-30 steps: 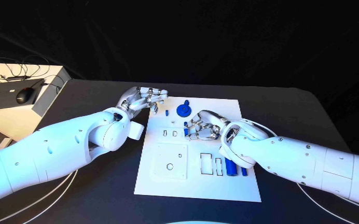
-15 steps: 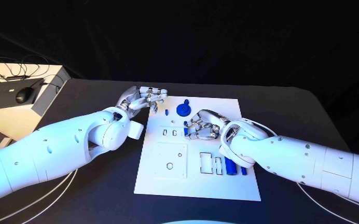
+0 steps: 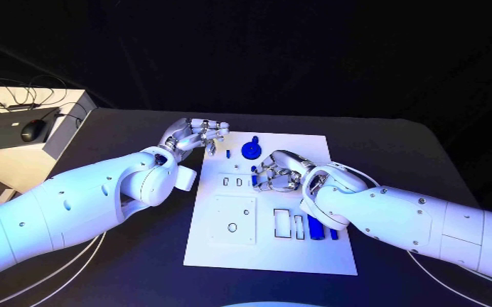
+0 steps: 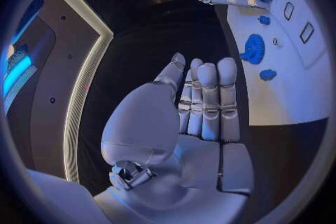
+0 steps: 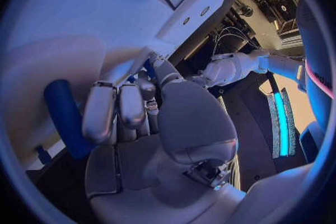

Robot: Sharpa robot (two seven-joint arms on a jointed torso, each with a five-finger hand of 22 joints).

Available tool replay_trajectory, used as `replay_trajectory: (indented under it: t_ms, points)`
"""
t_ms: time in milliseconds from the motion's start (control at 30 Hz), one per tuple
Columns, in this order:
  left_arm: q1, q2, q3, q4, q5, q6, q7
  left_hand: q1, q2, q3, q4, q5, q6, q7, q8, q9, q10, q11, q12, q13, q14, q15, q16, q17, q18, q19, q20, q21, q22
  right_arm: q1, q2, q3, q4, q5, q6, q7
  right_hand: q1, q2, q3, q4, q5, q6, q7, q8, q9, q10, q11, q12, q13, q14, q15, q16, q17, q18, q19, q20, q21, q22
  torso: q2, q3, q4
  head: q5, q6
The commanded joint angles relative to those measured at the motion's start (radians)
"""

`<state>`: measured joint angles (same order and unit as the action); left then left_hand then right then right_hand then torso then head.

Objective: Assemble the parts on the task board

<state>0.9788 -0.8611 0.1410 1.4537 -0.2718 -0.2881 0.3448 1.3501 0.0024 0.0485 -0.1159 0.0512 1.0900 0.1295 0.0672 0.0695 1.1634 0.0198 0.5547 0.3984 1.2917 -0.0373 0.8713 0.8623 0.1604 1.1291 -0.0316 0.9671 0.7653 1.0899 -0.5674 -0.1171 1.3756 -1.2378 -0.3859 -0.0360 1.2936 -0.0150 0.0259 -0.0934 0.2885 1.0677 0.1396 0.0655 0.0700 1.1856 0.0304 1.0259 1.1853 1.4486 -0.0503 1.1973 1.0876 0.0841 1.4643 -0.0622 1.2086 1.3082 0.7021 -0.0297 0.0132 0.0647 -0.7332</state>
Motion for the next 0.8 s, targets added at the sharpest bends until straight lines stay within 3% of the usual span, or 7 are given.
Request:
replay_trajectory:
  t_ms: [33,567,800]
  points:
    - [0.000,0.001,0.001,0.000,-0.005,0.014,0.006,0.004,0.001,-0.001,-0.005,-0.001,-0.006,-0.001,0.004,0.000,-0.001,0.003,-0.006,-0.004,-0.005,0.001,0.004,-0.002,0.013,-0.001,-0.001,-0.003,0.003,-0.002,-0.005,-0.001,-0.006,-0.016,-0.012,-0.027,-0.003,-0.013,-0.007,0.001,-0.005,-0.015,0.002,0.002,-0.002,-0.009,0.003,-0.006,-0.003,0.000,0.008,-0.004,0.001,-0.013,0.043,0.006,-0.002,0.171,0.000,-0.0001,0.0002,0.000,-0.001]
    - [0.000,0.002,0.000,-0.001,-0.005,0.014,0.007,0.005,0.001,-0.001,-0.006,-0.001,-0.007,-0.001,0.004,0.000,-0.001,0.004,-0.013,-0.011,-0.004,0.001,0.007,-0.002,0.013,-0.001,0.000,-0.003,0.005,-0.002,-0.011,-0.001,0.003,-0.008,-0.040,-0.010,0.000,-0.023,-0.017,0.007,-0.004,-0.042,0.009,0.004,-0.001,-0.021,0.009,-0.006,-0.013,-0.001,0.014,-0.002,0.003,-0.011,0.043,0.013,-0.002,0.171,0.000,0.0001,0.0004,-0.001,-0.001]
    - [-0.001,0.003,0.000,-0.002,-0.008,0.018,0.002,0.003,-0.001,-0.003,-0.005,-0.001,-0.012,-0.001,0.003,0.000,-0.002,0.005,-0.015,-0.013,-0.006,0.002,0.009,-0.001,0.013,-0.002,0.000,-0.004,0.006,-0.002,-0.037,-0.001,0.020,0.058,-0.053,0.084,-0.012,-0.042,-0.030,0.020,-0.001,-0.069,0.016,0.002,-0.001,-0.030,0.015,-0.007,-0.020,-0.003,0.018,-0.006,-0.001,-0.009,0.040,0.016,-0.009,0.169,0.000,0.0000,0.0005,0.000,0.001]
